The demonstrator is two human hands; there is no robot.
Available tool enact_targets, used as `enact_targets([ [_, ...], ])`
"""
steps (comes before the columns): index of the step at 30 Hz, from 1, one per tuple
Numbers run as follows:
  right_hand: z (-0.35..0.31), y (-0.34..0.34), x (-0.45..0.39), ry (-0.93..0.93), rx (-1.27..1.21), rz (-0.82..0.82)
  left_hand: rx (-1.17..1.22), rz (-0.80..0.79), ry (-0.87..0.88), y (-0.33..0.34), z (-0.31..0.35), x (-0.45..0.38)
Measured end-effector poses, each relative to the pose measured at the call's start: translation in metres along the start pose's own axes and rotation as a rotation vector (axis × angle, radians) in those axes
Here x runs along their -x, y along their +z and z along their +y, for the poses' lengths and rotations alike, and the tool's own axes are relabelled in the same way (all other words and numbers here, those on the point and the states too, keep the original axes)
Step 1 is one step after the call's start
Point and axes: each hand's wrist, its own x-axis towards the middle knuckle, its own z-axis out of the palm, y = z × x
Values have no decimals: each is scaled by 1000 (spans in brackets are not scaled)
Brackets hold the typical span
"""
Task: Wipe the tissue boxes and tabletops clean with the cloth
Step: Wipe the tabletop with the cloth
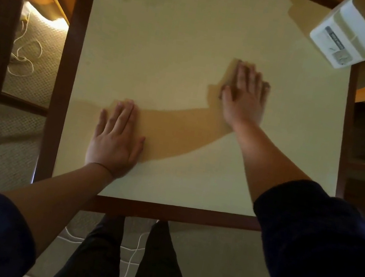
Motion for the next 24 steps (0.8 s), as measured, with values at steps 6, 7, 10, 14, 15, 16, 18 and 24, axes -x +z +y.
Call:
enact_targets([
  [6, 89, 20, 111, 312, -99, 22, 42, -29, -12, 0, -1, 1],
  [7, 101, 24, 133, 371, -120, 24, 42, -28, -9, 0, -1, 2],
  [10, 128, 38, 200, 539, -163, 8, 28, -22, -1, 1, -2, 3],
  [14, 111, 55, 247, 666, -215, 21, 25, -35, 2, -1, -1, 3],
  [15, 96, 57, 250, 664, -224, 29, 28, -46, -3, -3, -1, 3],
  [16, 81, 58, 251, 649, -224, 34, 39, -59, -5, -4, -2, 3],
  [18, 46, 61, 249, 562, -198, 24, 158, -68, 12, -10, -4, 1],
  [24, -93, 63, 252, -26, -70, -105, 596, 45, -89, -37, -37, 35],
])
